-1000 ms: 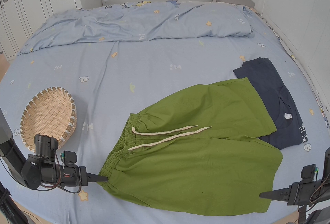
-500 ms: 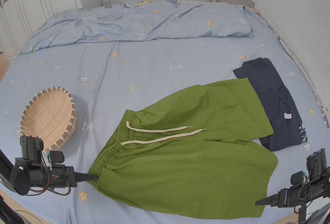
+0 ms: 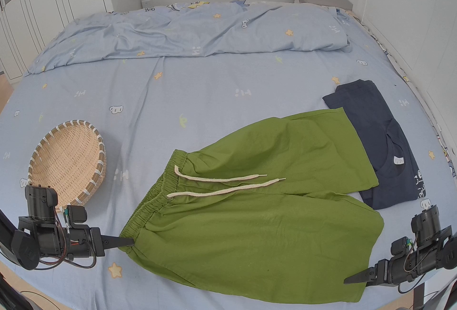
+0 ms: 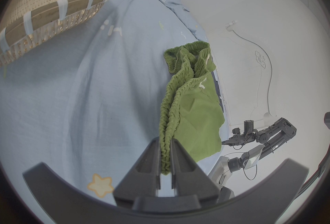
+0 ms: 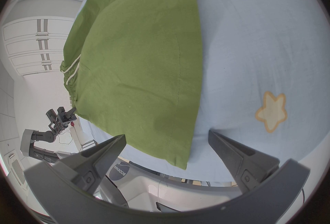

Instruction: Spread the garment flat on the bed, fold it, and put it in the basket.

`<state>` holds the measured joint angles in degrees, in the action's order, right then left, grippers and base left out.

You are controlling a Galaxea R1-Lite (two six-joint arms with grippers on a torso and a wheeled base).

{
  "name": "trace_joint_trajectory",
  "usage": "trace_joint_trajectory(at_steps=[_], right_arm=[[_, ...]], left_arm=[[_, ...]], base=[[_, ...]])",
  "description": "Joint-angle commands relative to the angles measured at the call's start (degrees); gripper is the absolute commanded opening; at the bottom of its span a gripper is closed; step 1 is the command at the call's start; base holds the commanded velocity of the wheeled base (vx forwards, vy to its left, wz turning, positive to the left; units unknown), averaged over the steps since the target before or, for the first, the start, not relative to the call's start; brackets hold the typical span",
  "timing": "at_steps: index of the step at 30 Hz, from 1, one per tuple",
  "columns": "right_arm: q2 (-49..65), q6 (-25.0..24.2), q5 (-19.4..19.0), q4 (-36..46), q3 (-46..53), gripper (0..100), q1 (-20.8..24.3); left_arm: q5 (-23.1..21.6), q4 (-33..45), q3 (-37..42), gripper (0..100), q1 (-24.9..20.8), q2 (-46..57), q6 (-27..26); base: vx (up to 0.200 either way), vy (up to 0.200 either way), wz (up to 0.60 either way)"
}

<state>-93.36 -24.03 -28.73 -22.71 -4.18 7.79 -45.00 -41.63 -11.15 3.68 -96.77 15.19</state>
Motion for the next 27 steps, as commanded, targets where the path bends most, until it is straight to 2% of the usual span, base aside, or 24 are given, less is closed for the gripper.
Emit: trace_joint_trajectory(at_steps=[1,5,9,10,17,27], right_arm=[[-2.8,0.0,-1.3,-0.5,-0.6,100,0.6],[-2.8,0.0,-5.8,-1.4,-0.6,100,0.9],[-2.9,-0.1,-6.2,-1.5,-0.7,100,2.0],[-3.1,-0.1,-6.2,-1.4,-0.7,0,2.2],[-4.6,0.6,-5.6,-1.4,-0.7,0,2.7],[-4.3,0.5,-5.5,-1.1,-2.1,0,2.0]], left_arm=[[0.0,0.0,-0.1,0,-0.1,0.3,0.1],[0.0,0.0,-0.2,0,0.0,0.1,0.1],[0.0,0.0,-0.3,0,0.2,0.0,0.1],[0.0,0.0,-0.2,0,0.2,0.0,0.1],[0.1,0.1,0.0,0,0.9,-0.2,0.1],[0.2,0.2,4.7,0,6.7,1.3,-0.2]], base=[[0.000,0.000,0.00],[0.000,0.000,0.00],[0.000,0.000,0.00],[0.000,0.000,0.00],[0.000,0.000,0.00],[0.000,0.000,0.00]])
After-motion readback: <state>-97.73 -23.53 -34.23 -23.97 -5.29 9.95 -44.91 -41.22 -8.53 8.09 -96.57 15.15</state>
